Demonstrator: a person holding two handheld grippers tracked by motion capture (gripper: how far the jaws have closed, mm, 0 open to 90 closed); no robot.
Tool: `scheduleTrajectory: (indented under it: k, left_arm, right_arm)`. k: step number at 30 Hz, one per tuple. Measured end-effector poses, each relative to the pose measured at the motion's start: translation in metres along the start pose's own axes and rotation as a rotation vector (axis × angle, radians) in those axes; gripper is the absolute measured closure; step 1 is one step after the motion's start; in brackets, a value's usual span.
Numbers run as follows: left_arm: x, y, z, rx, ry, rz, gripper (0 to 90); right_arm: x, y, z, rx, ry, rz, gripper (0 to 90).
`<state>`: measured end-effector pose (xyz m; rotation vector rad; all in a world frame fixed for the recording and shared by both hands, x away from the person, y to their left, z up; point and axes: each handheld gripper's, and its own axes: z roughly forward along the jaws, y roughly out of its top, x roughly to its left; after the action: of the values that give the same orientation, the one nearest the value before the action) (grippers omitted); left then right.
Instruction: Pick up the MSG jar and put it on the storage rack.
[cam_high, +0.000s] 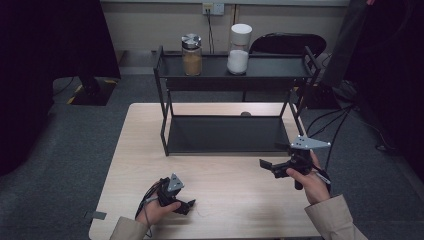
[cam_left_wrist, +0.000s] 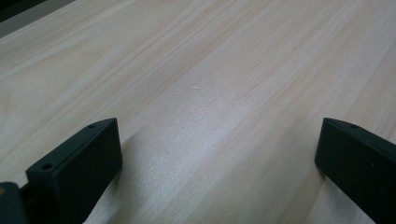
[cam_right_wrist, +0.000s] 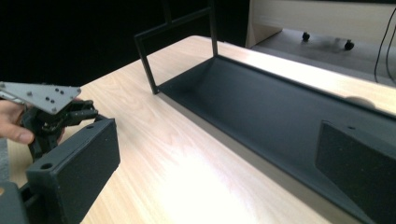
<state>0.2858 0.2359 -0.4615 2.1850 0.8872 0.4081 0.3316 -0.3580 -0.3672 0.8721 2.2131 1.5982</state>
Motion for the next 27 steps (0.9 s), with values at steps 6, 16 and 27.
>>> scheduleTrajectory:
  k: [6, 16, 27]
  left_arm:
    - [0.0, 0.0, 0.0, -0.002, 0.0, -0.003, 0.0]
    - [0.0, 0.0, 0.001, -0.002, 0.0, -0.004, 0.0]
    - [-0.001, 0.0, 0.001, -0.004, 0.001, -0.005, 0.0]
  right_arm:
    - [-0.003, -0.014, -0.002, 0.011, 0.004, 0.01, 0.0]
    - [-0.003, -0.036, -0.003, 0.034, -0.017, 0.006, 0.0]
    - [-0.006, -0.062, -0.005, 0.065, -0.022, 0.042, 0.0]
